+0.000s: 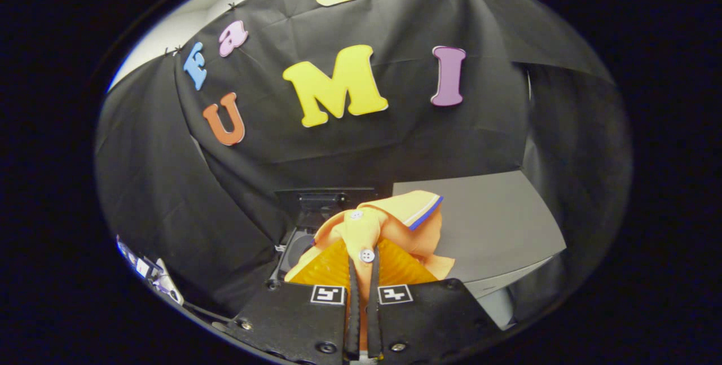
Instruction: Put the clothes into the washing machine and then close the washing machine lid.
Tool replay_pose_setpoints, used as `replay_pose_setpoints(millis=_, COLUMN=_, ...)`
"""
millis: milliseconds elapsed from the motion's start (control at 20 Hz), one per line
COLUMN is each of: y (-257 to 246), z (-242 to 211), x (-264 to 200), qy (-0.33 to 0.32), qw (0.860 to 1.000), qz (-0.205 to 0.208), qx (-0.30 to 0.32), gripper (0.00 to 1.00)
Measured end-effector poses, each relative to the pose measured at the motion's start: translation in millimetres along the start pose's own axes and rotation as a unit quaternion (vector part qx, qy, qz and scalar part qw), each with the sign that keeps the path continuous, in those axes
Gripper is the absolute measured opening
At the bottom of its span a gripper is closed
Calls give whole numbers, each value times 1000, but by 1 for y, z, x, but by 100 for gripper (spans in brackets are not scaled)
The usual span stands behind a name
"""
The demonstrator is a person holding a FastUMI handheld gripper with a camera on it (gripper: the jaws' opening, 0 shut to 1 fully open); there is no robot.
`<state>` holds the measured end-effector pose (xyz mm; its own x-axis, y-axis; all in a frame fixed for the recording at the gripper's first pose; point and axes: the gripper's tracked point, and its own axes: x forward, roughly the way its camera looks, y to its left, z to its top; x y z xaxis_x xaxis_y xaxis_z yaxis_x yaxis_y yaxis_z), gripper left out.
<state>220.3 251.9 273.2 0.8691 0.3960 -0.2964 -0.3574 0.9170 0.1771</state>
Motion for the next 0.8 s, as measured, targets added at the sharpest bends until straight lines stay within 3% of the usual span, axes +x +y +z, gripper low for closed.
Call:
replay_pose_setpoints(millis=350, y=81, z=-4, x=29, qy=14, qw=998, qz=52, qx=-12, gripper=8)
replay_pose_setpoints(millis=800, y=133, z=-25, x=142, qy=86, qw=992, qz=89, qx=0, gripper=8)
